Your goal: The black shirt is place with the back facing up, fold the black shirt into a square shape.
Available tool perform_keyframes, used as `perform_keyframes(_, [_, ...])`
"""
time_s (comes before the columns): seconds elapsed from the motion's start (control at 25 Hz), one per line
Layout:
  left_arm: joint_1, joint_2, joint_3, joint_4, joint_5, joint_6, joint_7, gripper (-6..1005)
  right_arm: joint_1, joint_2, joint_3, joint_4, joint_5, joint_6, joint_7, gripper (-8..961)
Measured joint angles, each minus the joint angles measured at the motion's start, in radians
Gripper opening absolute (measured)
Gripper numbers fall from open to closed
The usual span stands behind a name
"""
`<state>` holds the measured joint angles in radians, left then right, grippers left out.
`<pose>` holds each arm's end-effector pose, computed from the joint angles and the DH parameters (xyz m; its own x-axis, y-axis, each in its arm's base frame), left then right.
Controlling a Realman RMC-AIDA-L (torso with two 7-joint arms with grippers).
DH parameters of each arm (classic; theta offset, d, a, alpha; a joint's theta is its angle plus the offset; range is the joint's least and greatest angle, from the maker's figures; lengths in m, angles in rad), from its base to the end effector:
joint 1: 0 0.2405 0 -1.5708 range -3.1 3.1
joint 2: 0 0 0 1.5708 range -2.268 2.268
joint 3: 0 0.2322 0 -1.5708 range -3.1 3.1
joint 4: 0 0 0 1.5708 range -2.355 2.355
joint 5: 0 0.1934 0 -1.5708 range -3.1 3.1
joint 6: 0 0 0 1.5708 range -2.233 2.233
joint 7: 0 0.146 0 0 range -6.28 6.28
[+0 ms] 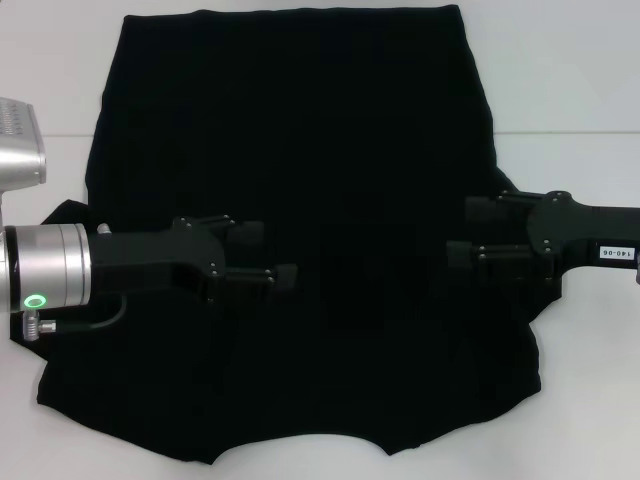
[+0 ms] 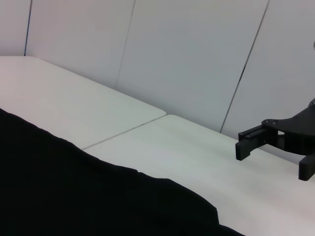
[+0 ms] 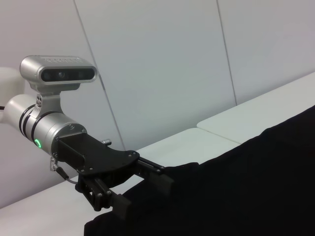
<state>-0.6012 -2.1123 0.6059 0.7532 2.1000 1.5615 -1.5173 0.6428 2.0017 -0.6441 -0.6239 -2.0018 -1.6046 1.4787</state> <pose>-0.2132 0.3267 0.0161 0.7847 0.3736 0.4947 0.4964 -0.8567 -0.1404 0.2102 0.3354 0.0365 0.7833 -0.3375 -0.5220 -0.4519 -0.8858 -0.1053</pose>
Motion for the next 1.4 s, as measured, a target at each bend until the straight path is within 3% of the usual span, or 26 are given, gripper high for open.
perform_keyframes(0.56, [0.001, 0.000, 0.000, 0.000, -0.003, -0.003, -0.003, 887, 0.001, 0.002, 0.004, -0.002, 0.002, 0.002, 0.000, 878])
perform_keyframes(0.72, [0.001, 0.002, -0.012, 0.004, 0.014, -0.061, -0.096, 887, 0.003, 0.004, 0.004, -0.001, 0.005, 0.008, 0.000, 877])
perform_keyframes(1.2, [0.040, 0.029, -0.269, 0.074, 0.133, -0.153, -0.289, 888, 0.045, 0.023, 0.003, -0.002, 0.006, 0.040, 0.024, 874])
perform_keyframes(1.4, [0.072, 0.033, -0.334, 0.130, 0.199, -0.205, -0.398, 888, 0.065, 0.035, 0.002, -0.001, 0.006, 0.071, 0.025, 873])
